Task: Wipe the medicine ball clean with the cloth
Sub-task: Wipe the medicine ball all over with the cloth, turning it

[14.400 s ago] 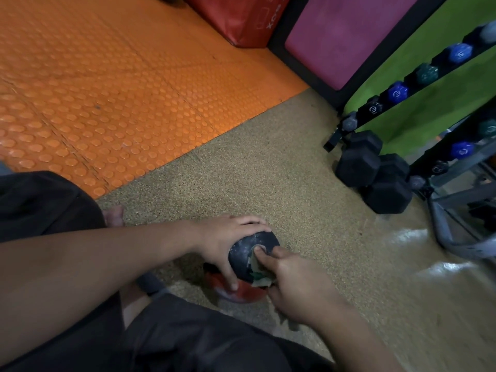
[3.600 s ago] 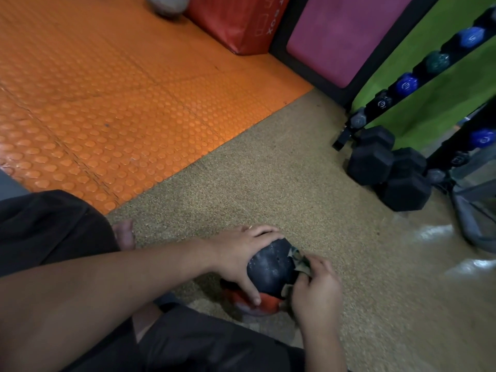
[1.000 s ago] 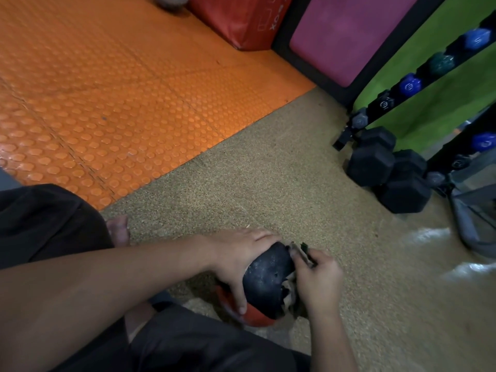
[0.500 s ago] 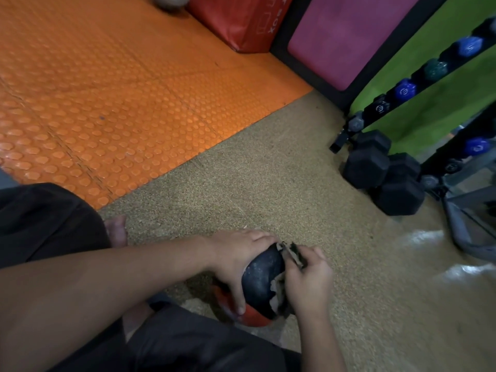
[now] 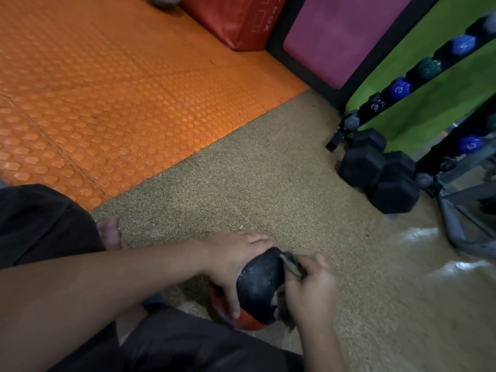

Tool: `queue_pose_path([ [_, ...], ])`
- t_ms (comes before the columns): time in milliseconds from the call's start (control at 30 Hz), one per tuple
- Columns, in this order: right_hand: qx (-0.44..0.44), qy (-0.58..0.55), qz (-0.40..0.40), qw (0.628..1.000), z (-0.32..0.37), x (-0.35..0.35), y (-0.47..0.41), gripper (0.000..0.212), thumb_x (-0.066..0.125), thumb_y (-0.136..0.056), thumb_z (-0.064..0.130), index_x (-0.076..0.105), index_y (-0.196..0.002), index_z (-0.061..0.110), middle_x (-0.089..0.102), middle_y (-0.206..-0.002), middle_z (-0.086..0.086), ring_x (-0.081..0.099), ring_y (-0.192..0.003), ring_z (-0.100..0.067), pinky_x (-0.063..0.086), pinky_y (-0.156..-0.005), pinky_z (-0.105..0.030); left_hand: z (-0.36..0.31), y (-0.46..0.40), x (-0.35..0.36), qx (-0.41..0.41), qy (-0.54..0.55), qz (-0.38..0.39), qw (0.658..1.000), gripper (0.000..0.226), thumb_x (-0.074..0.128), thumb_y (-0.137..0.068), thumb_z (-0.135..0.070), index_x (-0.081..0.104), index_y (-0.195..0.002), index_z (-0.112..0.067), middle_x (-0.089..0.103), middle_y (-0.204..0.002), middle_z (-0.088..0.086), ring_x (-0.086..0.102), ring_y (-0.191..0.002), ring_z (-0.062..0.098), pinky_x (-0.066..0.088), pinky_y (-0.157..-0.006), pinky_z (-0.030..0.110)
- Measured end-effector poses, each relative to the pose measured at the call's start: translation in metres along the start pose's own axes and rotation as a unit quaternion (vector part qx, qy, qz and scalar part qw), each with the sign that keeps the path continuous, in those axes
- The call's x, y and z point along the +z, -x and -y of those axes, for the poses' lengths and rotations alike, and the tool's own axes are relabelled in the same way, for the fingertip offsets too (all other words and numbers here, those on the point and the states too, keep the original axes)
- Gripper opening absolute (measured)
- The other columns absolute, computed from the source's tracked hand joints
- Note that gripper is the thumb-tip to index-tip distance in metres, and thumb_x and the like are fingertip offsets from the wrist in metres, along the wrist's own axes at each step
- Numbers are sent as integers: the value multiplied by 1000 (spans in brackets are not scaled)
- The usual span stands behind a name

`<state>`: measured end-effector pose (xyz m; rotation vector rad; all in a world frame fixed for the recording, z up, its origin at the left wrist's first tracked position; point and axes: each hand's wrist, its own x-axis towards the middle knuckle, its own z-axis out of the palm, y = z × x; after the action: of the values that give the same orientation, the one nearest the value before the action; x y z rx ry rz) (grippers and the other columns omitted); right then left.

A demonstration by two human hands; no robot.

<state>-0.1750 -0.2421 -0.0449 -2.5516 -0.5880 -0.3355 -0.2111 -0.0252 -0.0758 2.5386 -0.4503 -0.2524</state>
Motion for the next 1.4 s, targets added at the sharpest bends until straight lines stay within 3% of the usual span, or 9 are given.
queue_pose_path([
  [133, -148, -49, 80, 985, 30, -2, 31, 21, 68, -86, 31, 75, -106, 30, 55, -90, 11, 61, -77, -11, 49, -65, -28, 1, 6, -3, -9, 15, -6, 1000, 159, 98, -41, -70, 6, -165, -32, 14, -171, -11, 14, -159, 14, 23, -129, 40],
  [267, -15, -79, 28, 996, 2, 3, 9, 17, 81, -85, 13, 78, -98, 23, 63, -92, 10, 67, -85, -13, 52, -74, -33, -4, 6, -4, -22, 16, -12, 1000, 155, 96, -44, -71, 8, -164, -32, 12, -172, -11, 14, -158, 15, 21, -130, 41],
  [367, 90, -80, 23, 992, -8, 7, -7, 12, 78, -88, 14, 75, -96, 23, 69, -89, 9, 68, -87, -21, 51, -77, -35, -5, 3, -3, -26, 15, -1, 1000, 156, 94, -42, -74, 4, -164, -36, 9, -172, -14, 13, -158, 16, 24, -129, 46],
  [500, -22, -28, 43, 998, 18, -3, 14, 39, 74, -75, 4, 73, -102, 32, 72, -95, 19, 62, -87, -15, 51, -76, -31, 1, 7, -4, -9, 26, 2, 1000, 157, 97, -42, -71, 5, -164, -37, 9, -171, -16, 14, -158, 16, 22, -129, 45],
  [600, -143, 65, 55, 986, 30, -8, 26, 41, 71, -68, 14, 74, -104, 34, 70, -101, 20, 56, -86, -16, 48, -70, -27, 3, 10, -5, -12, 23, 4, 1000, 159, 98, -42, -69, 2, -165, -36, 8, -172, -16, 14, -159, 18, 22, -130, 44],
  [767, -28, 131, 0, 991, 1, -6, -3, 49, 68, -65, 3, 80, -104, 31, 74, -101, 13, 53, -81, -21, 40, -65, -27, -3, 7, -2, -16, 16, 6, 1000, 159, 96, -44, -72, -1, -165, -36, 2, -173, -15, 10, -160, 18, 19, -130, 46],
  [967, -167, 116, 32, 979, 39, 0, 26, 34, 64, -63, 17, 79, -91, 27, 69, -99, 13, 55, -81, -23, 53, -62, -33, -2, 5, -2, 10, 8, -6, 1000, 159, 98, -41, -68, 4, -164, -35, 10, -172, -14, 16, -159, 16, 20, -130, 41],
  [1300, -120, 48, 81, 988, 34, -7, 14, 34, 74, -69, 30, 77, -103, 34, 71, -108, 22, 60, -90, -13, 53, -77, -27, 3, 3, 1, -12, 43, -7, 999, 158, 97, -39, -71, 5, -163, -36, 15, -170, -13, 24, -156, 20, 27, -127, 44],
  [1400, -143, 36, 77, 986, 33, -5, 15, 34, 75, -71, 19, 79, -103, 31, 72, -111, 21, 61, -92, -12, 52, -82, -28, 2, 8, -1, -6, 43, -6, 999, 157, 99, -42, -68, 4, -163, -38, 12, -171, -14, 20, -157, 19, 24, -129, 43],
])
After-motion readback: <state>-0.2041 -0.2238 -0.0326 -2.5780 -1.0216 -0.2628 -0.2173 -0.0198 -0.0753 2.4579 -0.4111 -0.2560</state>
